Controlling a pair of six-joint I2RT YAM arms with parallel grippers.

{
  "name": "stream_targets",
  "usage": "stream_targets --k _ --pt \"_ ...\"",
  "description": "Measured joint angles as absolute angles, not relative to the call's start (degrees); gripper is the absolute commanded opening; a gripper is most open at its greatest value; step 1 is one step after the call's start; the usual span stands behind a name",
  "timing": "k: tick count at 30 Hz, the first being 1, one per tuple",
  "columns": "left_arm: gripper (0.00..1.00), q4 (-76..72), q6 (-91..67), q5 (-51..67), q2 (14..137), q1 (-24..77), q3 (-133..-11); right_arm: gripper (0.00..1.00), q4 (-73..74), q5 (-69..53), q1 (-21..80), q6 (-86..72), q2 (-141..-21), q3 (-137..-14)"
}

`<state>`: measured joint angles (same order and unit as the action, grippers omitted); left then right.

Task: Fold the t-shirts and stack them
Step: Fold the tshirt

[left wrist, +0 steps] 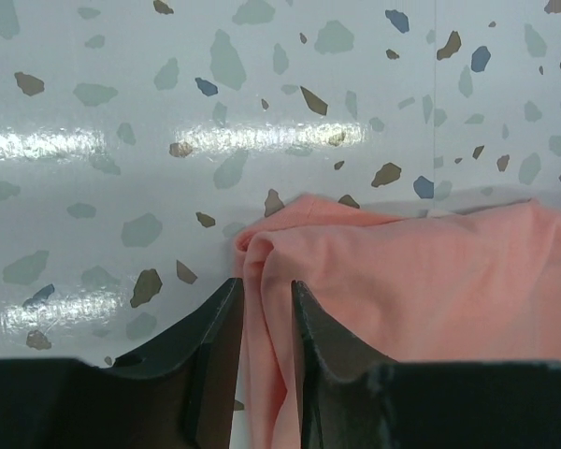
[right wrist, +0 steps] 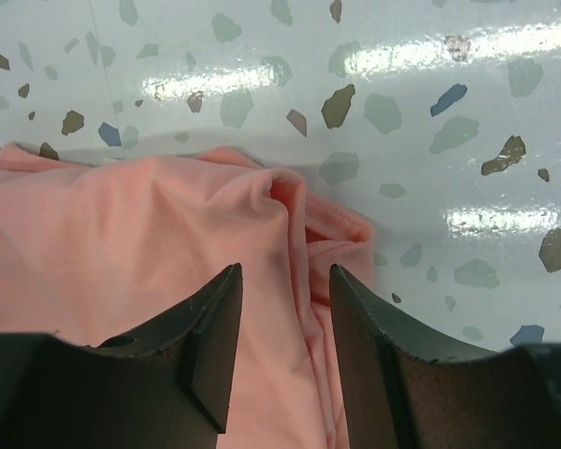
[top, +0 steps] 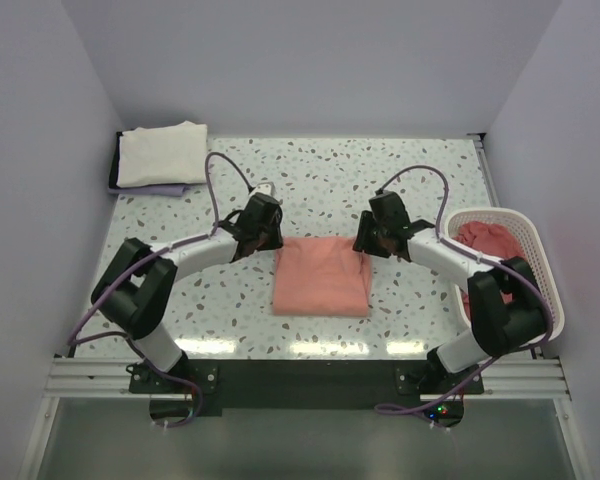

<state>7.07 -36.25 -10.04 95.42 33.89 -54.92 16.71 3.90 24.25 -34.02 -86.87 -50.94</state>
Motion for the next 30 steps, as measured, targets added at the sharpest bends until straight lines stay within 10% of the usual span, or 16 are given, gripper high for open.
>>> stream_targets --k 30 --pt "0.2 1.08 -35.92 -5.58 100.49 31.55 -56.71 0.39 11.35 6.76 24.25 -35.77 -93.51 -52.82"
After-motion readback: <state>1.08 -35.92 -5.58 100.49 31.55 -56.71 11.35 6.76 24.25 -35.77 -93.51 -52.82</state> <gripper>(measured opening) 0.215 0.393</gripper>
